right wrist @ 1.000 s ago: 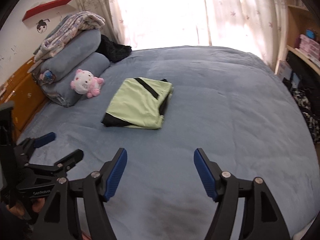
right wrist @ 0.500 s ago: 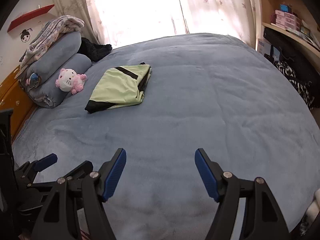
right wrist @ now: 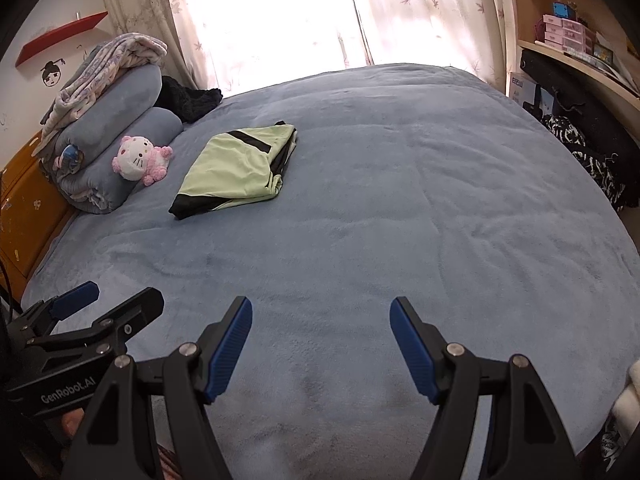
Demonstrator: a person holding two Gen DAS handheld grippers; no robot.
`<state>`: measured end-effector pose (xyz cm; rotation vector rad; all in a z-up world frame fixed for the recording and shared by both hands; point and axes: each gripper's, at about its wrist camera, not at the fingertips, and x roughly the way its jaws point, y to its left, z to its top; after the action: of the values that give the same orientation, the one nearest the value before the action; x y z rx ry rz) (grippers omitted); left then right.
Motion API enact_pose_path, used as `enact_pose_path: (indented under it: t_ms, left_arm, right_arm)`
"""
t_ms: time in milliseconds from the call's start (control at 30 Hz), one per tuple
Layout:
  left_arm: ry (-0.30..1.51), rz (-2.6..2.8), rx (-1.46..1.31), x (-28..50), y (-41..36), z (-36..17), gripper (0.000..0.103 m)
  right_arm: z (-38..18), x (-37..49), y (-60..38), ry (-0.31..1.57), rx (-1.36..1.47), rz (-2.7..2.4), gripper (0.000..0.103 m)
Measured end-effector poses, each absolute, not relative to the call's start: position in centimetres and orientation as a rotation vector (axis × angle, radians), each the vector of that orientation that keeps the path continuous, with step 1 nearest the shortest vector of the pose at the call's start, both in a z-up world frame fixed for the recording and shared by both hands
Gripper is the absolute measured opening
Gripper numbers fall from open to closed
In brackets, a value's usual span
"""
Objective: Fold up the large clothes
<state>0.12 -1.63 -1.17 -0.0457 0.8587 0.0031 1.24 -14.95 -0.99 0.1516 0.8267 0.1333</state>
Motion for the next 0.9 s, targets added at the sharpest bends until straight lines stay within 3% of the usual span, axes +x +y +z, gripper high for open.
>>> enact_pose_path:
  t_ms: [900]
  left_arm:
    - [0.849, 0.024, -0.042, -0.1, -0.6, -0.6, 0.102]
  right_arm:
    - [-0.2, 1.1, -14.6, 0.806, 0.129, 0.103, 0.072]
